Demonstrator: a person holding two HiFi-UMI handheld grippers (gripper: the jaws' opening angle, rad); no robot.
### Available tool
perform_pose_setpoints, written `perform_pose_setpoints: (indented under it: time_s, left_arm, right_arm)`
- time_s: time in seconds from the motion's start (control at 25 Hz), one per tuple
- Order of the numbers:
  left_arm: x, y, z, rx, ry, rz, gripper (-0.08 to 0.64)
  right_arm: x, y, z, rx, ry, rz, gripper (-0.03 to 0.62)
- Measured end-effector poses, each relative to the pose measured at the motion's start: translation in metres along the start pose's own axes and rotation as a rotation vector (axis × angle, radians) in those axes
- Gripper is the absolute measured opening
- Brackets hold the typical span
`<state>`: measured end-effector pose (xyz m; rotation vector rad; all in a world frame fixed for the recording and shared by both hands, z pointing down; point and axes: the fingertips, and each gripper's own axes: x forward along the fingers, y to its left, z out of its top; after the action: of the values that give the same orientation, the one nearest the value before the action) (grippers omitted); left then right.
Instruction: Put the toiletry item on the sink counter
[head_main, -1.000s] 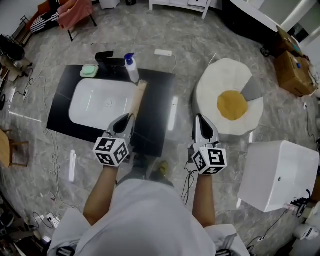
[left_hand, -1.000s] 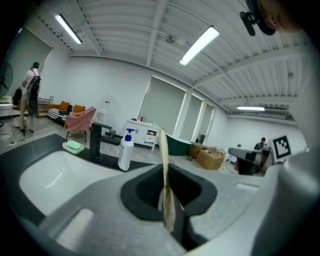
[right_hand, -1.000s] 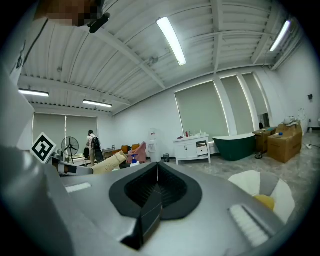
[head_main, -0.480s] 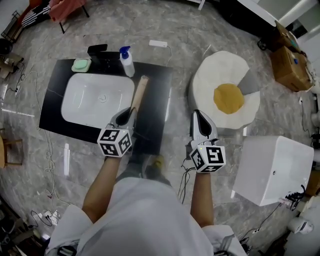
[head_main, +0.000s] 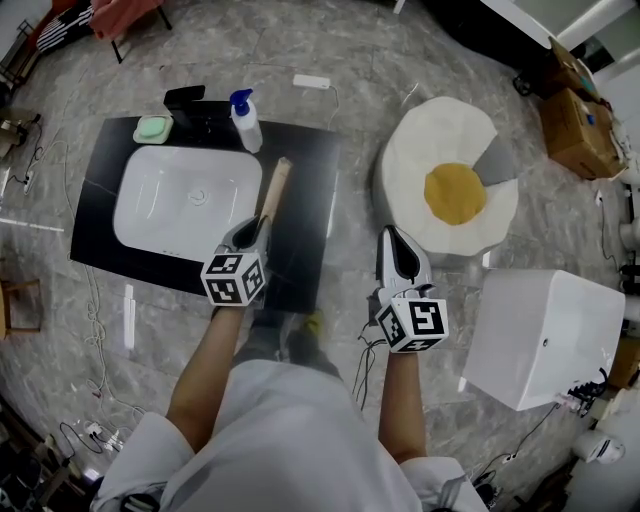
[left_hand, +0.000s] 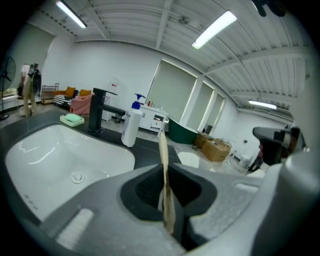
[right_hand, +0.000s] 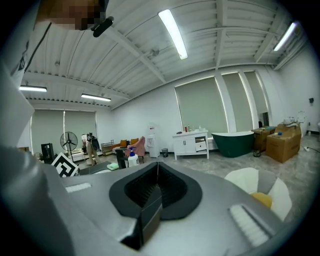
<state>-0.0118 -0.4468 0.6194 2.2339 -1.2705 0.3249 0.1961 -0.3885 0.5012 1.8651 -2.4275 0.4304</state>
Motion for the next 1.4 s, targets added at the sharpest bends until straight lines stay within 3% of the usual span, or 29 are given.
perform_pose_setpoints:
  time_s: [1.04,1.4]
  left_arm:
    - [0.047,0.018,-0.061,-0.071,0.116,0.057,0.031]
    - [0.046,0.019,-0.062,-0.035,0.132,0.070,0.052]
  right_arm:
    - [0.013,-0.015,-0.021,0.014,0.036,0.006,0.005]
    - [0.012,-0.012,-0.021,0.012,0.042,0.019,0.005]
